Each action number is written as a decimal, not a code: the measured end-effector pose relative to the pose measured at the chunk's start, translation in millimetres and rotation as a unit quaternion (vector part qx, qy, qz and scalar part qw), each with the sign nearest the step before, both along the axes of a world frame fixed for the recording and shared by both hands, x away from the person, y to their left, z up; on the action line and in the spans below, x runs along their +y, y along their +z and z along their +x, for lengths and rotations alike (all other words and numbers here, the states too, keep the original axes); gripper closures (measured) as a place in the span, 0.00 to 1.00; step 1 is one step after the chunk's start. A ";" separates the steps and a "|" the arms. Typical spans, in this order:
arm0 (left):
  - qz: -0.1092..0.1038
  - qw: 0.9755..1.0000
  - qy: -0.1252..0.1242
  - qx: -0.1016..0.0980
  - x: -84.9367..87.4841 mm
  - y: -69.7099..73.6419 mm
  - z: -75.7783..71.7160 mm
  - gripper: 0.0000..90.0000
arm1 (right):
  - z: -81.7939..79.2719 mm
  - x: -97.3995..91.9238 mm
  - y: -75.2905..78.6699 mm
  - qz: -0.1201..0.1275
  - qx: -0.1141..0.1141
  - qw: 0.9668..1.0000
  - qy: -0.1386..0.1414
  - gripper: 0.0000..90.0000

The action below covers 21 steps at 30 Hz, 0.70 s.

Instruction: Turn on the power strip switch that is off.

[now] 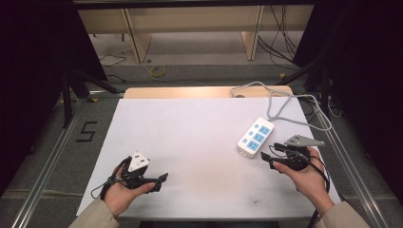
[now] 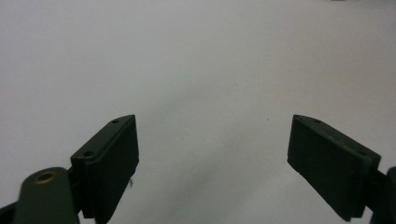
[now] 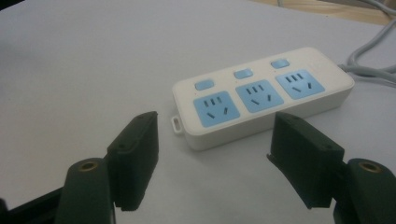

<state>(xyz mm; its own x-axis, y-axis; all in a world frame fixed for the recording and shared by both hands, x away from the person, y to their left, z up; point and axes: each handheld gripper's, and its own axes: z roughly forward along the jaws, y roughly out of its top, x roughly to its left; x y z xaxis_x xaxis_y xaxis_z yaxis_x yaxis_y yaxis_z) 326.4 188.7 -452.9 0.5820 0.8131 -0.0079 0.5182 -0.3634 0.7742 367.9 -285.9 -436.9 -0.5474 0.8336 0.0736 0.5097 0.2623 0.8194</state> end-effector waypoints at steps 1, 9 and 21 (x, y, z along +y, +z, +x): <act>-0.001 1.000 0.001 -0.001 -0.2 -0.1 0.0 0.18 | -2.1 -1.6 -0.7 0.002 -0.001 1.000 -0.001 0.36; 0.001 1.000 -0.002 -0.003 0.7 0.6 -0.7 0.18 | -18.0 -9.2 -3.7 0.009 -0.005 1.000 0.004 0.34; 0.002 1.000 -0.003 -0.002 -0.1 0.4 -0.8 0.18 | -29.9 -16.4 -5.4 0.014 -0.007 1.000 -0.002 0.36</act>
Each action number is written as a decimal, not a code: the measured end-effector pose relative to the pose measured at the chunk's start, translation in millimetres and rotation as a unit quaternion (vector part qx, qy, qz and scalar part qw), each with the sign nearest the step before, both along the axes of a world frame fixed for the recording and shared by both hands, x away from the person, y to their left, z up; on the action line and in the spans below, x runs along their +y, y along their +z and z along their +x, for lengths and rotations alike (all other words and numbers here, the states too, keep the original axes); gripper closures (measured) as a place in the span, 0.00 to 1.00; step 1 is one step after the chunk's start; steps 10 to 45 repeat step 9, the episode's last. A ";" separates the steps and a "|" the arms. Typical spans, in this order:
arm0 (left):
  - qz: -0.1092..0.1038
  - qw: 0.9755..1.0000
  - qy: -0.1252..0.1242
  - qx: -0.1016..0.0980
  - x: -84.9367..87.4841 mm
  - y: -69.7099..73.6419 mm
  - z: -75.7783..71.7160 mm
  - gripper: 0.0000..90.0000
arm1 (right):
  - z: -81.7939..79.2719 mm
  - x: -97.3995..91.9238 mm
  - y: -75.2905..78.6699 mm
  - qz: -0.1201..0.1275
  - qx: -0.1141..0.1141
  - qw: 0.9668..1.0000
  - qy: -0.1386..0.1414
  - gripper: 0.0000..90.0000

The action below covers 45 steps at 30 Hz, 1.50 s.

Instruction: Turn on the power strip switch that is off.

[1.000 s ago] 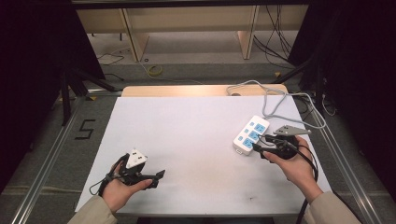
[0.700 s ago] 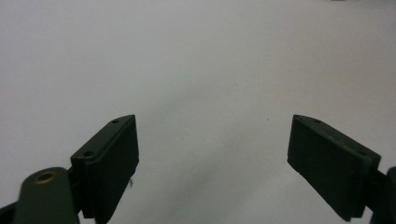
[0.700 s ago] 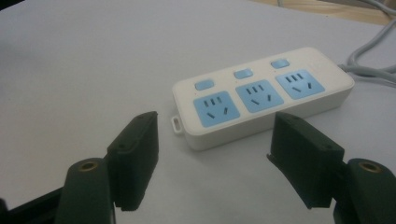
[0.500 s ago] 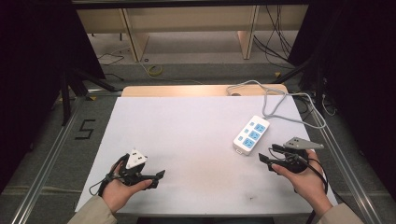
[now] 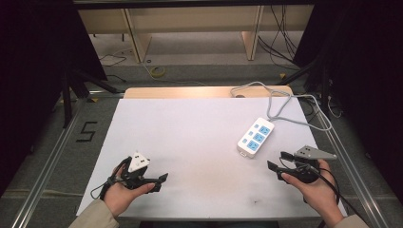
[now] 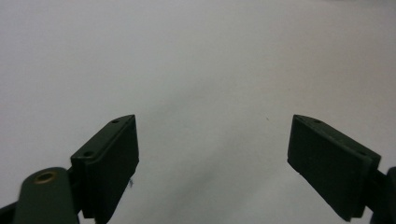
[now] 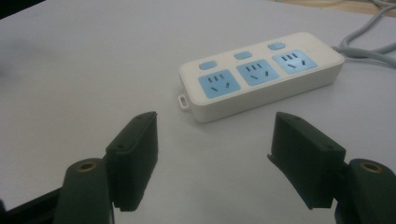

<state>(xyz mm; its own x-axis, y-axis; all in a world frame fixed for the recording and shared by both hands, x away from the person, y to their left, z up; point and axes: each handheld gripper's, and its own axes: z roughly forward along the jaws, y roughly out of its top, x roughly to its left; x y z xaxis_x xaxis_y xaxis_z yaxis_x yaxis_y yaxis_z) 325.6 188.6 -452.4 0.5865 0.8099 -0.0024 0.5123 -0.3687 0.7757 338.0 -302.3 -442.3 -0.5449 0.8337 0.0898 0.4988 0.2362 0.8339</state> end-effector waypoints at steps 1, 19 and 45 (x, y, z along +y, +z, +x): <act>0.000 1.000 0.000 0.000 0.0 -0.1 0.1 0.18 | -0.1 -0.3 -0.2 0.001 0.000 1.000 0.000 0.36; -0.001 1.000 -0.003 0.000 -1.5 0.1 0.8 0.18 | -1.8 -2.0 -0.4 0.002 0.000 1.000 -0.003 0.36; -0.001 1.000 -0.003 0.000 -1.5 0.1 0.8 0.18 | -1.8 -2.0 -0.4 0.002 0.000 1.000 -0.003 0.36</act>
